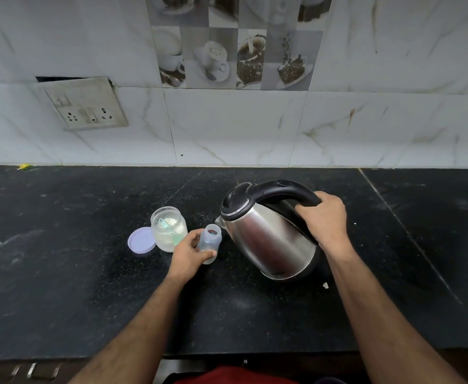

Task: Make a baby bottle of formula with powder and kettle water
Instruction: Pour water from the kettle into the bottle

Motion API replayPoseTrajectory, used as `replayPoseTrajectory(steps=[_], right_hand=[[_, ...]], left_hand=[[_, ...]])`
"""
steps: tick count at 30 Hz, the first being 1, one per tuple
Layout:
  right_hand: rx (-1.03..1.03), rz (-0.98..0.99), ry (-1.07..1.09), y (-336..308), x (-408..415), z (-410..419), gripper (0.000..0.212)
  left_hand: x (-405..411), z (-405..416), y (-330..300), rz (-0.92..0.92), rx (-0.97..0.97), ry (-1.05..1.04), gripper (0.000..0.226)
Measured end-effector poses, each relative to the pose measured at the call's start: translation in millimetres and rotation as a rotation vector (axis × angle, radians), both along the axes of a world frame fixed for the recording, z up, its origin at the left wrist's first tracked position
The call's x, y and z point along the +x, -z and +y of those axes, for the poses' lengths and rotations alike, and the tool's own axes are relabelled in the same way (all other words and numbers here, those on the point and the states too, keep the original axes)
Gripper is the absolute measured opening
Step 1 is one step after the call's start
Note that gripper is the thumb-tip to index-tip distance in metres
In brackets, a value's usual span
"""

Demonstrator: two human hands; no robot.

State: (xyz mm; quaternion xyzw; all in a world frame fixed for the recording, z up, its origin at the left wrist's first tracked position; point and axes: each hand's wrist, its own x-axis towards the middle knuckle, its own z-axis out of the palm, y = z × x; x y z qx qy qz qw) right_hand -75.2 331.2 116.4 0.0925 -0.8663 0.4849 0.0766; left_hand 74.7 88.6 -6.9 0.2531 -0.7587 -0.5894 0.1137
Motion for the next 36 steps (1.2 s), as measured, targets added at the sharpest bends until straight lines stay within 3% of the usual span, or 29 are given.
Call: replayPoseTrajectory(steps=[17, 36], right_hand=[[0.221, 0.104, -0.031, -24, -6, -3, 0.020], [0.263, 0.109, -0.045, -37, -8, -7, 0.023]], left_hand=[[-6, -2, 11, 0.021, 0.051, 0.036, 0.054], [-15, 1, 10, 0.006, 0.085, 0.046, 0.056]])
